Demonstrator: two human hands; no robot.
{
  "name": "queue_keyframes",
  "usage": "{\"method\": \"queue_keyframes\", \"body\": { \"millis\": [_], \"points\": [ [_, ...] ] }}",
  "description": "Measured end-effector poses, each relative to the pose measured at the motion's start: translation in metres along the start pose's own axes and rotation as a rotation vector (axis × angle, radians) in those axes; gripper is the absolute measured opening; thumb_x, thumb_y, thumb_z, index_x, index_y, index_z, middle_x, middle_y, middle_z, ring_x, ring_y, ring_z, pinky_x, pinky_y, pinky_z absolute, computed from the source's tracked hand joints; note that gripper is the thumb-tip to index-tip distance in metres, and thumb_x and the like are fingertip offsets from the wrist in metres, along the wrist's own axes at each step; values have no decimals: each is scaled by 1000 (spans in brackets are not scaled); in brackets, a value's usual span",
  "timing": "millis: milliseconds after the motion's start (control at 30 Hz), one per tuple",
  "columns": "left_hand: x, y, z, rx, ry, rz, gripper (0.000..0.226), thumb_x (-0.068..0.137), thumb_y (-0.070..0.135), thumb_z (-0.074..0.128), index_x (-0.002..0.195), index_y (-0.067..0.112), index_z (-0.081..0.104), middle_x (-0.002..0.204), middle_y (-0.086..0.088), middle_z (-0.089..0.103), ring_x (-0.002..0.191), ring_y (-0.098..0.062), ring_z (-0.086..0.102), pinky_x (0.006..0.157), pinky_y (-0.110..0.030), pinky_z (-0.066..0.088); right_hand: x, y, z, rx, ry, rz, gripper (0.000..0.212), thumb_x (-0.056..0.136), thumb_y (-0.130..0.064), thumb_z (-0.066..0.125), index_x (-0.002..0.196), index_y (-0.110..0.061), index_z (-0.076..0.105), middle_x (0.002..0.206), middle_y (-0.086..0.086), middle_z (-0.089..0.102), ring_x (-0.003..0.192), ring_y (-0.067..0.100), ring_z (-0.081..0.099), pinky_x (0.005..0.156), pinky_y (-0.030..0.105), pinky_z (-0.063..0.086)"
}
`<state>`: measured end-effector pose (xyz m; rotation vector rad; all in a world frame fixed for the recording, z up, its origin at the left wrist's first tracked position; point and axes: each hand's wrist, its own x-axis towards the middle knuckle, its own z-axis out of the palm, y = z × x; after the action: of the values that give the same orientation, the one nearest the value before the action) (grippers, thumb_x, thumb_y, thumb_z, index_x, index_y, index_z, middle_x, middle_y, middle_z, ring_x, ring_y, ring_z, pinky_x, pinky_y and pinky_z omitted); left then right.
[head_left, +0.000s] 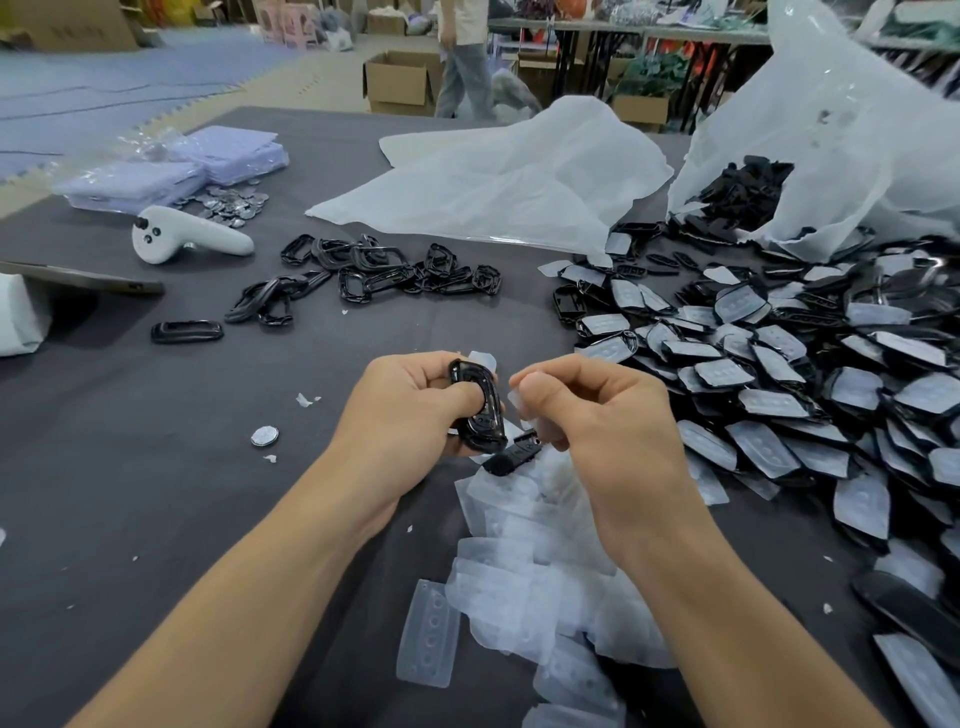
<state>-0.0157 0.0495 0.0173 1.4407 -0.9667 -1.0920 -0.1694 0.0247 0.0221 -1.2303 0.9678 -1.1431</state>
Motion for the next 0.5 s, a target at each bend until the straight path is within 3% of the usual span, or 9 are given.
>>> {"method": "queue_keyframes", "body": {
  "millis": [233,333,400,500],
  "points": [
    [-2,2,2,-44,-40,0,24,95,-5,60,90,8,78,78,-8,78,63,-15,71,56,-26,58,2,3,-4,-42,72,63,15,85,-13,80,71,-19,78,50,-2,58,42,9,49,42,16,38],
    [-1,5,-2,-160,-147,-69,33,96,-2,57,85,16,82,82,-9,79,68,-19,73,68,-36,61,4,3,-3,29,105,89,21,95,-13,72,74,-15,75,55,4,59,42,8,49,40,15,35],
    [-3,7,-5,-233,-258,-74,39,95,-3,53,86,18,85,80,-9,77,67,-18,74,60,-30,61,5,3,-2,56,78,95,25,101,-11,63,79,-11,74,58,5,63,43,9,46,40,17,35],
    [-4,7,-6,-260,-281,-76,38,95,-7,52,95,15,83,79,-10,76,67,-18,74,56,-24,58,5,3,-1,46,23,100,37,106,-10,50,79,-14,76,61,8,65,44,13,44,41,21,36]
  ]
}}
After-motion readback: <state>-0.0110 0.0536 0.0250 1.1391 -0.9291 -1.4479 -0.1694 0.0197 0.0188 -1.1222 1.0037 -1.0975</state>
